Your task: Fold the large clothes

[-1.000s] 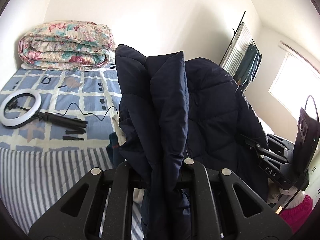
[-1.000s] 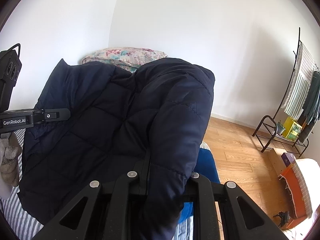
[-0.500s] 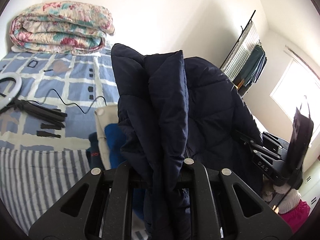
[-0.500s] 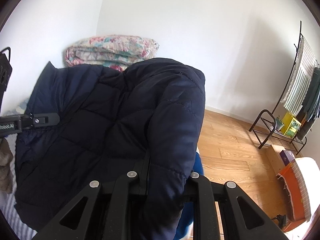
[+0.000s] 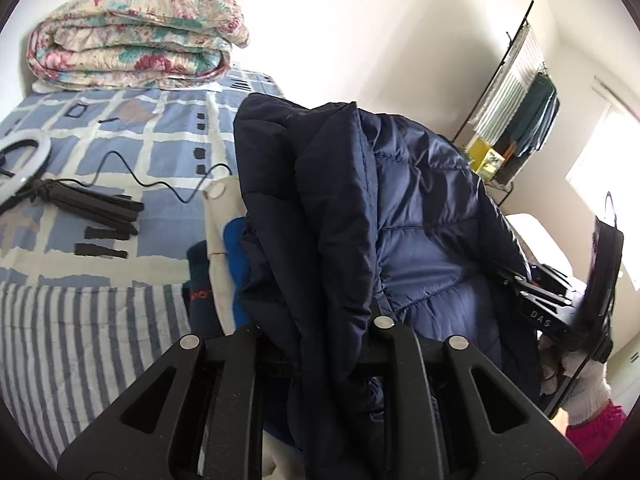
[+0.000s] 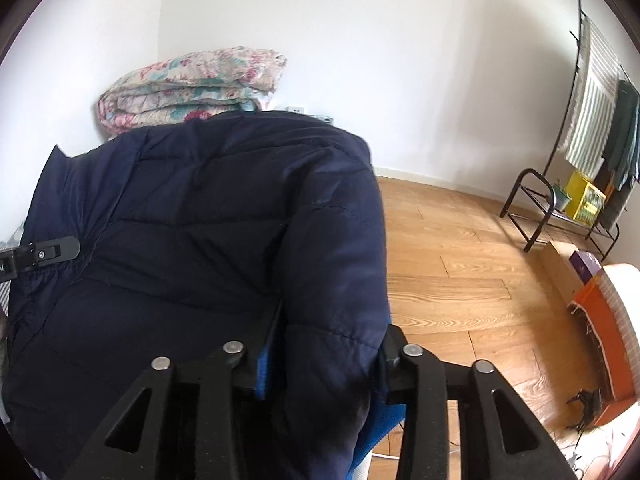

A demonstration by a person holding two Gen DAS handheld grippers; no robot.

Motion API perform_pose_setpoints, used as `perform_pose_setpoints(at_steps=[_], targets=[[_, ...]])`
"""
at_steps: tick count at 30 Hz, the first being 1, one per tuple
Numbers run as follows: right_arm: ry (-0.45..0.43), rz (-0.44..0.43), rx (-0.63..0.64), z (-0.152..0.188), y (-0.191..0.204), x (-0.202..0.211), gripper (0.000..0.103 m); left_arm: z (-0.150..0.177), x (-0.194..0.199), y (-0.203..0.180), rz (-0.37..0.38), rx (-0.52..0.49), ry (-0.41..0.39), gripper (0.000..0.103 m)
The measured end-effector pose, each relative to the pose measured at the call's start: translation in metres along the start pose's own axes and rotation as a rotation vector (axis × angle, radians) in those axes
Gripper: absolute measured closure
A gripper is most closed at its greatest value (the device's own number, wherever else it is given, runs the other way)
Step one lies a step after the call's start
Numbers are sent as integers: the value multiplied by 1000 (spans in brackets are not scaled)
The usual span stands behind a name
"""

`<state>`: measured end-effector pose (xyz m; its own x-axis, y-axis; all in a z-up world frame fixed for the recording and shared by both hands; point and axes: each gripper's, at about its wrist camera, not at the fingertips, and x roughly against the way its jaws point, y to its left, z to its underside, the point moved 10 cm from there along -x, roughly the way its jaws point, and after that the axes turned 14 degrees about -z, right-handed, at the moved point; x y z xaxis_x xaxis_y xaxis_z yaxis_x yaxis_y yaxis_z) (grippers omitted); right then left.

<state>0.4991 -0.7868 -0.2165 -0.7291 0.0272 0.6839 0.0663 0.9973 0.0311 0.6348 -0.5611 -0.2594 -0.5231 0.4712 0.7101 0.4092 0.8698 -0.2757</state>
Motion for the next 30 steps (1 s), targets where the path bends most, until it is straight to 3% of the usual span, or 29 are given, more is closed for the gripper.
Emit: perform_pose_setpoints(at_steps=[2, 7, 14, 20, 25, 30], targets=[[-1, 41, 6, 2, -9, 0, 50, 0, 1, -2, -22, -23, -15, 83], [-8, 64, -26, 8, -24, 5, 40, -2, 3, 4, -65, -18, -29, 70], [7, 110, -12, 14, -29, 6, 37, -4, 8, 10, -150, -65, -78, 62], [-4, 76, -88, 16, -39, 15, 27, -5, 13, 23, -209, -74, -88, 51], [5, 119, -95, 20, -47, 28, 19, -8, 27, 28, -256, -91, -106, 50], [8, 176, -96, 22, -52, 48, 18, -13, 56, 33, -275, -83, -123, 50]])
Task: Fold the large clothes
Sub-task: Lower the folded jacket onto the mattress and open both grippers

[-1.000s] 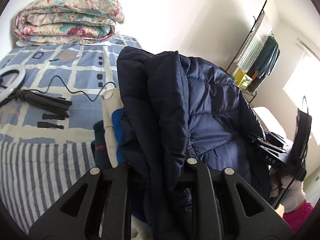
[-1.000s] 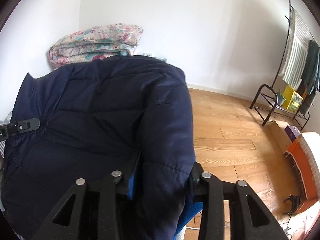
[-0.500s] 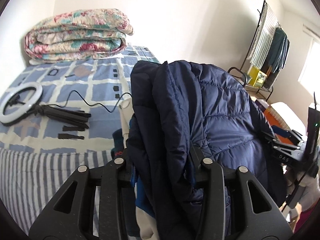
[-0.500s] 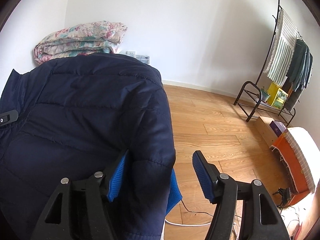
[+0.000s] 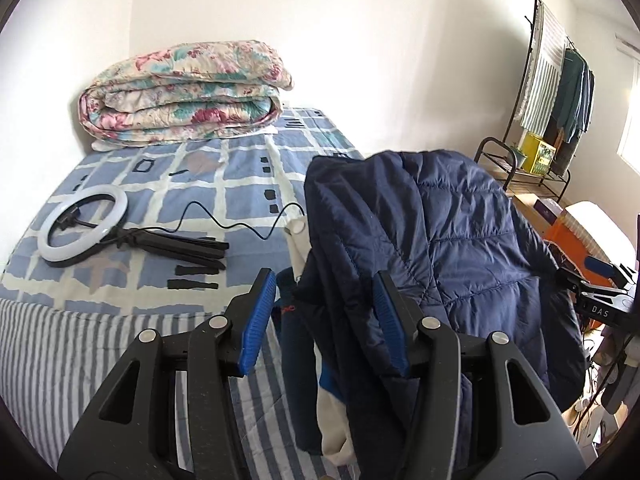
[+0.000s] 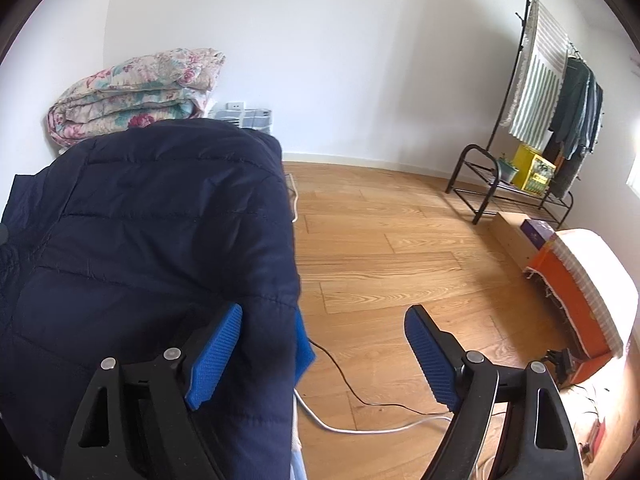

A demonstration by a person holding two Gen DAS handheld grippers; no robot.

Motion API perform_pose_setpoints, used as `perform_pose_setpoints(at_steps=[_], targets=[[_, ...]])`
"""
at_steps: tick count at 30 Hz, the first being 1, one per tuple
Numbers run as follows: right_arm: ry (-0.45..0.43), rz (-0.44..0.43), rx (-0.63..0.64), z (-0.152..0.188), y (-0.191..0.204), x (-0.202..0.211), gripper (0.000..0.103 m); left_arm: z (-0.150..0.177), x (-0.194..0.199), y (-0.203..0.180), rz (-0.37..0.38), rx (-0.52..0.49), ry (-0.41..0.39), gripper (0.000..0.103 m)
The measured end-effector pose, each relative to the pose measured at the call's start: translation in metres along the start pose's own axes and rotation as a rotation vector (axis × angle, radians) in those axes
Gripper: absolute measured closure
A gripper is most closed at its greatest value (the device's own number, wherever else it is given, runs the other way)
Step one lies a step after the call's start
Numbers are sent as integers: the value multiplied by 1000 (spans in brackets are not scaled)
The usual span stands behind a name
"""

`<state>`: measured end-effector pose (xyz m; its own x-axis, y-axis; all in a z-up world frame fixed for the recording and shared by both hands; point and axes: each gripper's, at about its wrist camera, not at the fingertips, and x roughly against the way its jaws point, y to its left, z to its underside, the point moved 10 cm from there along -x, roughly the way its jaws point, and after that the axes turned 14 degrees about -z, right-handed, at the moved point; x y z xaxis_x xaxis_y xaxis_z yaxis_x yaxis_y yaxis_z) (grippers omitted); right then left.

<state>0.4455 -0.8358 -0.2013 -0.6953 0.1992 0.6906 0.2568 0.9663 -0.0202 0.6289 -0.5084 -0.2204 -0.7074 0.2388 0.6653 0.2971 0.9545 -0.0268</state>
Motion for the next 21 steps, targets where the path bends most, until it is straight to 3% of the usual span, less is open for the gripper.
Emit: perform_pose_setpoints(at_steps=[11, 21], targets=[[-96, 8, -32, -12, 2, 97, 18, -15, 97, 27, 12, -15, -64, 50], [-187, -48, -17, -20, 47, 222, 18, -15, 235, 54, 61, -25, -137, 50]])
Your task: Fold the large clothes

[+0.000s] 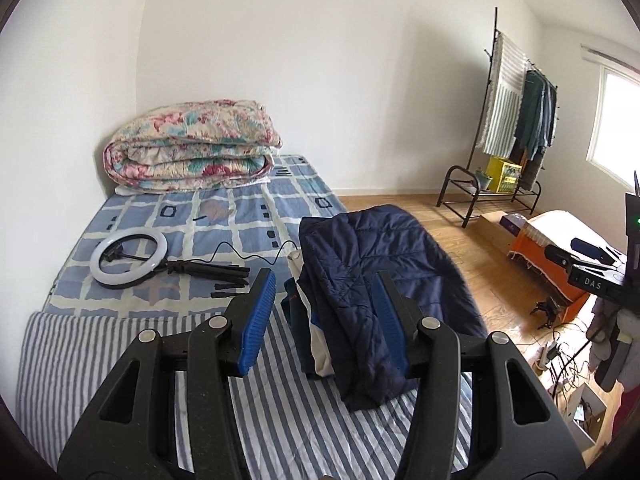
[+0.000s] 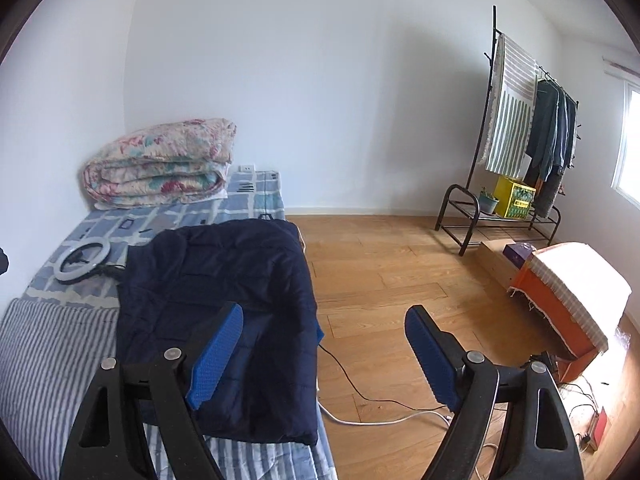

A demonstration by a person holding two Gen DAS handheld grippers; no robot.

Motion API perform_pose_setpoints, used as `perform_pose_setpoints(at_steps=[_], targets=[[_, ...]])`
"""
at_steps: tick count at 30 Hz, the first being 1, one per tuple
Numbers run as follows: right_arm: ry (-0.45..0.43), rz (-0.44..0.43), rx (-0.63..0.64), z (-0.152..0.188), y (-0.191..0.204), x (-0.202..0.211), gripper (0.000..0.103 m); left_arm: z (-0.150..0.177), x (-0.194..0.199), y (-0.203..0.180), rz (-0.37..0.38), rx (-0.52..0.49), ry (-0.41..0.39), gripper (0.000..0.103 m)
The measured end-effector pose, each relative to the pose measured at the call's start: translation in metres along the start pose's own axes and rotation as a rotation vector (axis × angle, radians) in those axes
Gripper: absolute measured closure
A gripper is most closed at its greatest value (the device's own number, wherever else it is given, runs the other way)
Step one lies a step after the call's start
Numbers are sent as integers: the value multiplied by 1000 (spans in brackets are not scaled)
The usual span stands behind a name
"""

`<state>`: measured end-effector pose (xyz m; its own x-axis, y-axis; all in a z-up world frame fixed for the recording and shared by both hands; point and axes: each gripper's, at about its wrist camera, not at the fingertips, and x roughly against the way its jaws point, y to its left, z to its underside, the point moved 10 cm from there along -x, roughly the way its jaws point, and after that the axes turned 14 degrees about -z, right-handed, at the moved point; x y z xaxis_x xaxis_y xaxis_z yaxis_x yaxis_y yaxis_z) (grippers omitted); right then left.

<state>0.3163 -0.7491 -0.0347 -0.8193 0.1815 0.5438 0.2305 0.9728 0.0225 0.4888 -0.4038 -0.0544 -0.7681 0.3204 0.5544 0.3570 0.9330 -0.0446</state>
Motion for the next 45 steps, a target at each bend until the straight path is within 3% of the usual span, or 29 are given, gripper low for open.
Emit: perform_pose_setpoints(at_steps=[9, 11, 21, 25, 28, 34, 40, 45], targets=[[-132, -95, -38, 2, 59, 132, 13, 5, 162, 33, 12, -41, -110, 49], [-142, -94, -29, 9, 74, 159, 13, 9, 190, 41, 12, -37, -132, 39], [-157, -48, 11, 76, 130, 273, 9, 89, 312, 64, 41, -63, -151, 31], [-165, -41, -7, 109, 146, 310, 8, 121, 340, 61, 73, -76, -137, 30], [-181, -30, -21, 127, 154, 333, 3, 136, 363, 60, 79, -64, -163, 20], [-216, -15, -27, 152, 168, 370, 0, 150, 387, 59, 83, -57, -200, 10], [-237, -2, -9, 162, 173, 370, 0, 165, 393, 51, 71, -76, -223, 5], [-254, -1, -14, 169, 171, 359, 0, 176, 371, 46, 46, -91, -219, 1]])
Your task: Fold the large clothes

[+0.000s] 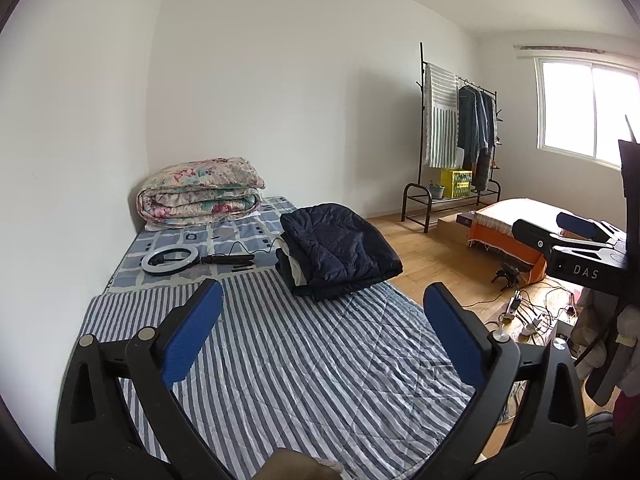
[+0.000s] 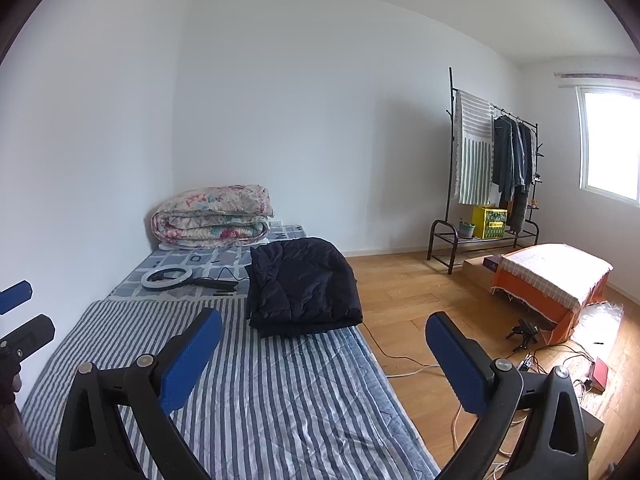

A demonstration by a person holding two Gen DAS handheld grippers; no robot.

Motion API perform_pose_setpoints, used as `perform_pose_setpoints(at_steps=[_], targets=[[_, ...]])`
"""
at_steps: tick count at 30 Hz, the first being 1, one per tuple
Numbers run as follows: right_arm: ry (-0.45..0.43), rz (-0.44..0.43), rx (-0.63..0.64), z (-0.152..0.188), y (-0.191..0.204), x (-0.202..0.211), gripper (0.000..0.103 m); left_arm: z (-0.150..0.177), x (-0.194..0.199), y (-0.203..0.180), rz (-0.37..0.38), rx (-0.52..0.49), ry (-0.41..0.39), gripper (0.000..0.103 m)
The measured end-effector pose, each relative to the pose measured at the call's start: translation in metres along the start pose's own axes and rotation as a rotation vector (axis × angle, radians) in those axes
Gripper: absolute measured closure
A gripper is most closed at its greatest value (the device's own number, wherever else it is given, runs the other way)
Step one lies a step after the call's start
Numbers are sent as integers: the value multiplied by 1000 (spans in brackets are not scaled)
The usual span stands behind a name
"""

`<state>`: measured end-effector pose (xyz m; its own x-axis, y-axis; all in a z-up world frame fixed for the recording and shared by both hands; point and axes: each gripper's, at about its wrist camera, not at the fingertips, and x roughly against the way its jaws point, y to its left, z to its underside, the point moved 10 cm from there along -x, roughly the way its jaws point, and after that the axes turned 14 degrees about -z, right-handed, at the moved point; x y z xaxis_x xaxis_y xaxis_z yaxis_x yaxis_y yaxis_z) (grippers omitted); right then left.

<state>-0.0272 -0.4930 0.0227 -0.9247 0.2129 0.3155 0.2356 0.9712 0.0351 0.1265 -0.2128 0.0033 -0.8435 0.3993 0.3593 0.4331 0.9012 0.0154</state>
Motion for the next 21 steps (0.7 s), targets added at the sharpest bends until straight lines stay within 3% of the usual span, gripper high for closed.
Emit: perform_pose_setpoints(at_steps=[9, 21], targets=[[29, 7, 3, 29, -6, -37, 0, 30, -43, -4, -47, 13, 58, 0], [85, 19, -27, 73, -19, -81, 0, 67, -77, -17, -73, -51, 115, 0]])
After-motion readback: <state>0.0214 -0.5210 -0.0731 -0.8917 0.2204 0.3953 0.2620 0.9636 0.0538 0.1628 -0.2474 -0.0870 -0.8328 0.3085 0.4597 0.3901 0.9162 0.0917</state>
